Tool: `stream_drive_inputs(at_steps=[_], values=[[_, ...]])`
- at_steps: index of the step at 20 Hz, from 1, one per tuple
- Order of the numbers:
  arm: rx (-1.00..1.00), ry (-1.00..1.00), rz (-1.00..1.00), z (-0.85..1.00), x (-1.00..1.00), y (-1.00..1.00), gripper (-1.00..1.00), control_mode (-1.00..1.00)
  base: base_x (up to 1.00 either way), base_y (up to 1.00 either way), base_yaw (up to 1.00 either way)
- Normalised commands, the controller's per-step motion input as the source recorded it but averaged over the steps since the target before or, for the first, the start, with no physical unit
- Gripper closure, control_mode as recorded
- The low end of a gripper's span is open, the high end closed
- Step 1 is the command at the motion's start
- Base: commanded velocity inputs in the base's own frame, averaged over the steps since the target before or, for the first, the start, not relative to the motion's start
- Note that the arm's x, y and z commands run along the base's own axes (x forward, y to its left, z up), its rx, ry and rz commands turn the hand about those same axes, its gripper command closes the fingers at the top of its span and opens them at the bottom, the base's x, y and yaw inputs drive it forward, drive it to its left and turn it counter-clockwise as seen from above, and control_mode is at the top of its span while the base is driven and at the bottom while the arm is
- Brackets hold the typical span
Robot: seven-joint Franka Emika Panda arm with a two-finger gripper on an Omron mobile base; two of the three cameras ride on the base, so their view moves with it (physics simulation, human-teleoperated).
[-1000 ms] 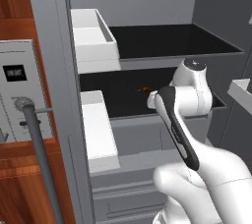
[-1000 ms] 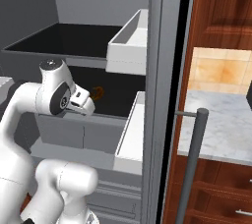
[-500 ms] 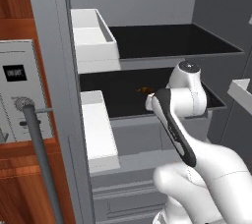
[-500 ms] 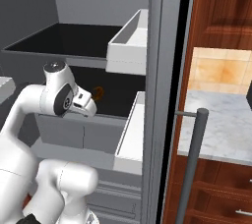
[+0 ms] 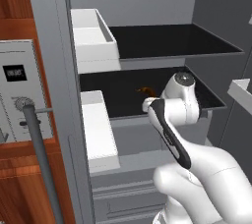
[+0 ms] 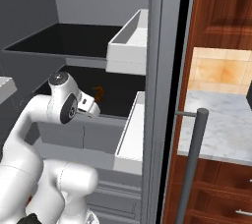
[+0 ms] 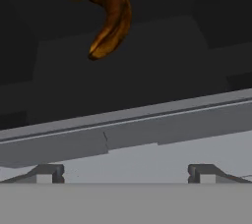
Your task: Retrieve the peach and banana from the fridge and place them into the bowl on the dining table.
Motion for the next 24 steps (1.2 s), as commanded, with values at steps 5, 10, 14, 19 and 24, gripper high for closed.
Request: stream_drive_inputs(at_steps=[5, 10, 14, 19, 24], values=[[0.00, -0.07, 0.00, -0.02, 0.24, 0.00, -1.00, -1.00, 0.00, 0.00, 0.00], [0.00, 0.00, -0.02, 0.00, 0.08, 0.00, -1.00, -1.00, 0.00, 0.00, 0.00], [0.00, 0.00, 0.00, 0.00, 0.13, 0.00, -1.00, -1.00, 0.00, 0.00, 0.00], [0.00, 0.00, -0.01, 0.03, 0.28, 0.00, -1.00, -1.00, 0.00, 0.00, 0.00], [0.00, 0.00, -0.01, 0.00, 0.34, 0.00, -1.00, -1.00, 0.00, 0.00, 0.00]])
